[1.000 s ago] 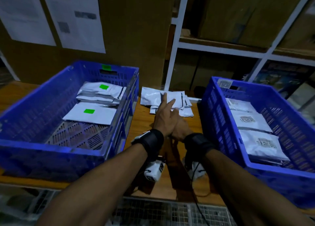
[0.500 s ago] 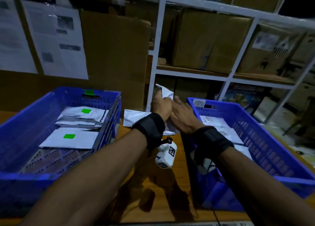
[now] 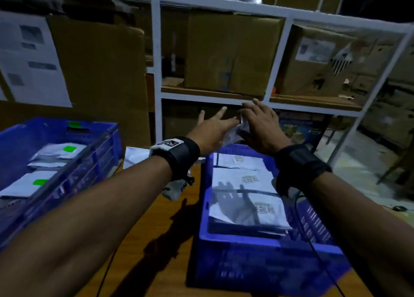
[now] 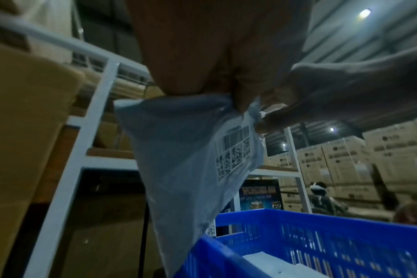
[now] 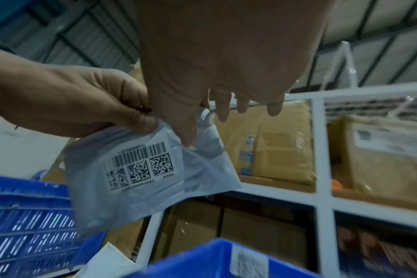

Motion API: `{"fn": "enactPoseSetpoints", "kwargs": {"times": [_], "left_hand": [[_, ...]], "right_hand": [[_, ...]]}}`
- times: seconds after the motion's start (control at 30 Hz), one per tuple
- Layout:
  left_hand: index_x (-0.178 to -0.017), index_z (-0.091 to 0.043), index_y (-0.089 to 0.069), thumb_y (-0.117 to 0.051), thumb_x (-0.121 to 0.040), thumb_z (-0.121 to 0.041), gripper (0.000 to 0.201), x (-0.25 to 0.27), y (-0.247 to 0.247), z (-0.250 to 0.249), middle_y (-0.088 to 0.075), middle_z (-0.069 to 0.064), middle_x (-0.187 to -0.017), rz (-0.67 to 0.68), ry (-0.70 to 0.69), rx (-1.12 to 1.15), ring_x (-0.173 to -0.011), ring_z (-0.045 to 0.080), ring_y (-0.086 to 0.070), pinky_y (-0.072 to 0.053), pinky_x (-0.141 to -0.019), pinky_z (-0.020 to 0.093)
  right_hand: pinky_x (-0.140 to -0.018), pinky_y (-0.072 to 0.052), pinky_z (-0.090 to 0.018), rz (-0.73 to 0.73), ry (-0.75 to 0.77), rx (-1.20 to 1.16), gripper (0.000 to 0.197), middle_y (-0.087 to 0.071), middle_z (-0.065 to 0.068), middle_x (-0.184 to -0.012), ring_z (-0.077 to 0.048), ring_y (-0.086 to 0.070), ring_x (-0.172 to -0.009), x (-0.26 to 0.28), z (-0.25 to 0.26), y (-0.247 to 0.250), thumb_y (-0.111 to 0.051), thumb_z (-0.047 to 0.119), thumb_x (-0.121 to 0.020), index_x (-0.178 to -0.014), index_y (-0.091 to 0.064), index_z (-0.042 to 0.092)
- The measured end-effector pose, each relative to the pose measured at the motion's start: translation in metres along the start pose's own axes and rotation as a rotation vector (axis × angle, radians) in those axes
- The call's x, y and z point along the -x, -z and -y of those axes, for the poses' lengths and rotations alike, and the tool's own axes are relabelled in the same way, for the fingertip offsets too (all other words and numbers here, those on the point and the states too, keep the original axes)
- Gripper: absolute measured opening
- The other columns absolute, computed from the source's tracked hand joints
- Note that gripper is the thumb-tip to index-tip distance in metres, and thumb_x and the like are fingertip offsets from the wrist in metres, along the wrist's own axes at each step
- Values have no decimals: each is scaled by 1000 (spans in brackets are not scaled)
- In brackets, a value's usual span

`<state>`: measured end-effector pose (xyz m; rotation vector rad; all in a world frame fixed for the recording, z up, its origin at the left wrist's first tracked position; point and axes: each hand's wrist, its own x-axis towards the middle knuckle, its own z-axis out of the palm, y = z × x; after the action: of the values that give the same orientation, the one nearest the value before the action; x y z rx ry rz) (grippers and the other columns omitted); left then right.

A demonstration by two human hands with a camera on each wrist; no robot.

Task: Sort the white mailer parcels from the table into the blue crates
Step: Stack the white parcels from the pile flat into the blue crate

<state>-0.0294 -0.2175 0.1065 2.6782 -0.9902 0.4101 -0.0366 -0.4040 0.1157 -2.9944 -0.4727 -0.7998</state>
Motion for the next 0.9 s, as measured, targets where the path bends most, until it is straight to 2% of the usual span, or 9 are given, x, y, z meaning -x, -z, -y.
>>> {"fn": "enactPoseSetpoints", "kwargs": {"times": [0.07, 0.23, 0.37, 0.5, 0.57, 0.63, 0.7, 0.77, 0.9], "left_hand": [[-156, -34, -22, -47, -97, 3, 74, -11, -10, -16, -24, -9, -163, -11, -67, -140, -154, 18, 1, -2, -116, 69], [-158, -28, -19, -44, -102, -6, 64, -33, -37, -45, -17, -4, -165, 38, -77, -370, -154, 18, -1, -2, -118, 65], [-155, -18, -27, -43, -101, -4, 58, -44, -52, -56, -23, 1, -164, 30, -35, -406, -153, 18, -10, -6, -120, 61], [-156, -16, -22, -47, -99, -6, 63, -55, -57, -60, -20, 4, -165, 43, 9, -415, -153, 21, -7, -4, -120, 61], [-158, -12, -13, -44, -103, -21, 64, -60, -61, -61, -9, 6, -167, 2, 52, -414, -154, 26, 3, 0, -119, 62], [-158, -7, 1, -44, -100, -52, 87, -64, -68, -62, 10, 10, -166, -40, 108, -399, -151, 31, 17, 6, -118, 62], [-155, -2, 12, -51, -84, -74, 119, -64, -76, -60, 25, 16, -162, -58, 131, -439, -147, 37, 28, 8, -116, 65], [-153, -1, 20, -59, -74, -79, 136, -64, -83, -57, 33, 20, -157, -40, 141, -489, -144, 40, 32, 9, -114, 68], [-152, -2, 22, -69, -77, -66, 134, -63, -83, -54, 30, 21, -159, -15, 209, -554, -145, 43, 27, 8, -112, 71]], "right_hand": [[-111, -27, -52, -30, 2, -39, 48, -41, -4, -151, -29, -25, -145, 11, -22, -4, -66, 34, -89, -131, -51, 19], [-106, -31, -48, -1, -37, -136, 37, -56, -7, -134, -28, -38, -136, 32, -64, -19, -62, 33, -91, -124, -55, 17], [-87, -44, -46, 10, -73, -213, 26, -62, -11, -105, -35, -55, -107, 42, -82, -32, -62, 33, -87, -101, -56, 11], [-73, -46, -43, 7, -101, -291, 28, -63, -19, -92, -39, -58, -87, 48, -87, -43, -63, 33, -90, -102, -53, 9], [-69, -47, -44, -8, -128, -320, 25, -64, -21, -88, -40, -60, -82, 48, -89, -44, -63, 29, -90, -101, -53, 9], [-67, -42, -42, -33, -172, -375, 21, -63, -22, -89, -40, -60, -82, 46, -93, -43, -64, 23, -91, -99, -52, 7], [-65, -34, -36, -65, -228, -457, 20, -62, -18, -87, -36, -59, -84, 44, -96, -41, -63, 21, -92, -103, -54, 6], [-65, -28, -32, -64, -293, -545, 19, -59, -9, -86, -29, -56, -83, 40, -99, -39, -62, 23, -94, -103, -55, 8], [-81, -52, -42, -15, -395, -759, 22, -68, -6, -100, -22, -63, -88, 33, -101, -37, -62, 29, -93, -107, -59, 12]]}}
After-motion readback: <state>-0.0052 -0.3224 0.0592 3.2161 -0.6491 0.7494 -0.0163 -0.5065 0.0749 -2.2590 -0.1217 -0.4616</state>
